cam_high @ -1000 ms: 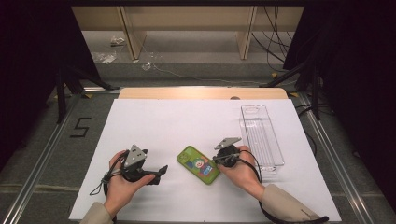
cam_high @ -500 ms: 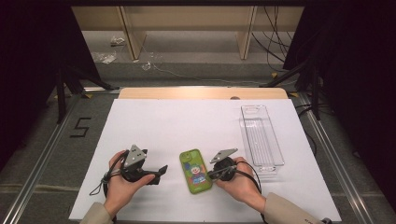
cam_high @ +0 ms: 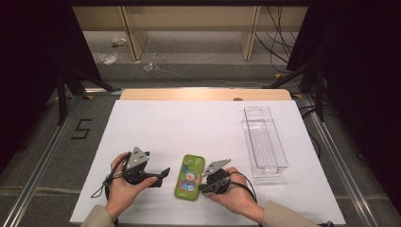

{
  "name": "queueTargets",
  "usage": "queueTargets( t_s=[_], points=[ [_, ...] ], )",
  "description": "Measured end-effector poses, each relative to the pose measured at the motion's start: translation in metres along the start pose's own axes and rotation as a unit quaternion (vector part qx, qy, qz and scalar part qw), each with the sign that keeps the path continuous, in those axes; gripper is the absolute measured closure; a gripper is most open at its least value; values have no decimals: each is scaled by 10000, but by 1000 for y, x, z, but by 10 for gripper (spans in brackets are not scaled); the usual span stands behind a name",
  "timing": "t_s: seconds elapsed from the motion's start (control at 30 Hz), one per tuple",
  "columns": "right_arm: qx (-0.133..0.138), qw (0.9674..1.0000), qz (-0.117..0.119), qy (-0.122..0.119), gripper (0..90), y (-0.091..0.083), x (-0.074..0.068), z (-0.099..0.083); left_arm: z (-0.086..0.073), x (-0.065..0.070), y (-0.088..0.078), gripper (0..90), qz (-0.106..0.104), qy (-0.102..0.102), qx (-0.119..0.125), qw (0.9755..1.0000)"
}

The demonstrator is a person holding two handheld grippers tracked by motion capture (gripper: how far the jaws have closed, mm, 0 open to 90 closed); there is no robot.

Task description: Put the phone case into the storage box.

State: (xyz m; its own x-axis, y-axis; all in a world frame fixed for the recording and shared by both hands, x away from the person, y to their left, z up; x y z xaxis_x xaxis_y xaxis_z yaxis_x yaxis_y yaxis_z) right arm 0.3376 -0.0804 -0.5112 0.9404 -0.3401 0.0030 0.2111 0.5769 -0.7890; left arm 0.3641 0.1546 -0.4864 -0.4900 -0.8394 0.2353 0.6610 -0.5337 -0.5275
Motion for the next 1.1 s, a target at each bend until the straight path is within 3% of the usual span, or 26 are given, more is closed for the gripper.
queueTargets(
  t_s=[0.2, 0.43, 1.1],
  points=[
    [173, 9997, 100, -170, 900, 9, -5, 7, 0, 0, 0, 43, -1, 2, -11, 10000],
    [288, 9993, 127, -180, 900, 17, -5, 14, 0, 1, 0, 46, -1, 7, -25, 10000],
    [561, 9976, -12, -397, 900, 29, -3, 24, 0, 1, 0, 51, -11, 20, -47, 10000]
  ],
)
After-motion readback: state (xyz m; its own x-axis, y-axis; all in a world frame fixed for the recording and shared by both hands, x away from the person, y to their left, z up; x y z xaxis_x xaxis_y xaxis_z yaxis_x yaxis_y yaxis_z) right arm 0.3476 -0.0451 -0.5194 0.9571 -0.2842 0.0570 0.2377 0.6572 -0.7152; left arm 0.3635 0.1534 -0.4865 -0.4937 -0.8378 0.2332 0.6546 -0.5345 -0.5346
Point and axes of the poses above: each handheld gripper's, and its own axes: y roughly forward along the jaws, z roughly out of its top, x roughly to its right, the point moved 4 cm from there along y, roughly forward along the jaws, and after that the axes turned 13 degrees about -y, right-handed, at the moved point
